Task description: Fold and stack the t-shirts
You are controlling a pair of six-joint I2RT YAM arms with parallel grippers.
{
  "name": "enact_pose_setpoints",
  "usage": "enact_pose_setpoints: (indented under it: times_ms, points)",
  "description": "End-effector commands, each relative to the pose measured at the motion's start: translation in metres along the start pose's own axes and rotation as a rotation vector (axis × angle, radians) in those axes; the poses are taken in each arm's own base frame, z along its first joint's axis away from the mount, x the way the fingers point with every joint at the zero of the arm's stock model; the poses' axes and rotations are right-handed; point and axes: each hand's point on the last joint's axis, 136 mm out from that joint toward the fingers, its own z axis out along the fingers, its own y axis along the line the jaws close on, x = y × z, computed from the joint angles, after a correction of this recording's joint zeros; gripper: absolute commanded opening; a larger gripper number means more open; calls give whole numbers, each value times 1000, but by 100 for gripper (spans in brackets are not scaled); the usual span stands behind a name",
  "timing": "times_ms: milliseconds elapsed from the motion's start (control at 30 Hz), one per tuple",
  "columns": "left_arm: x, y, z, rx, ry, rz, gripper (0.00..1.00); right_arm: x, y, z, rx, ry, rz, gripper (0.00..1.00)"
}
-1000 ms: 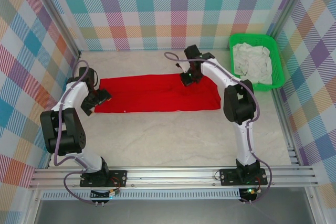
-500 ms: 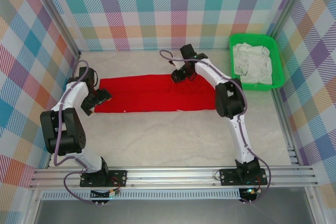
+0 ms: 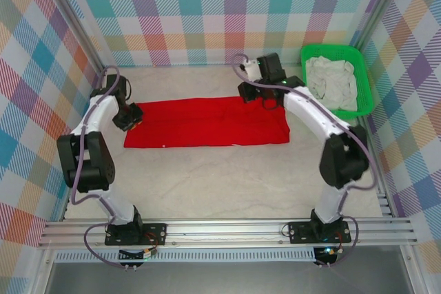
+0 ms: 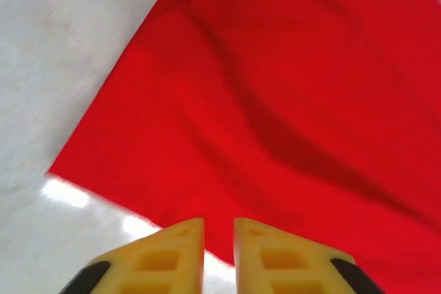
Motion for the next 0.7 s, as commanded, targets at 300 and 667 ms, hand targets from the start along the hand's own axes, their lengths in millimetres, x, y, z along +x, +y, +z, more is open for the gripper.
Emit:
enact_pose_setpoints:
  times_ms: [300,667]
  points:
    - [-43,-71,75,41,90,147,0,138,-16,-15,140,204,488,0]
    - [-15,-17,126,-186,155,131,0,186,-66,34,382,431,612,0]
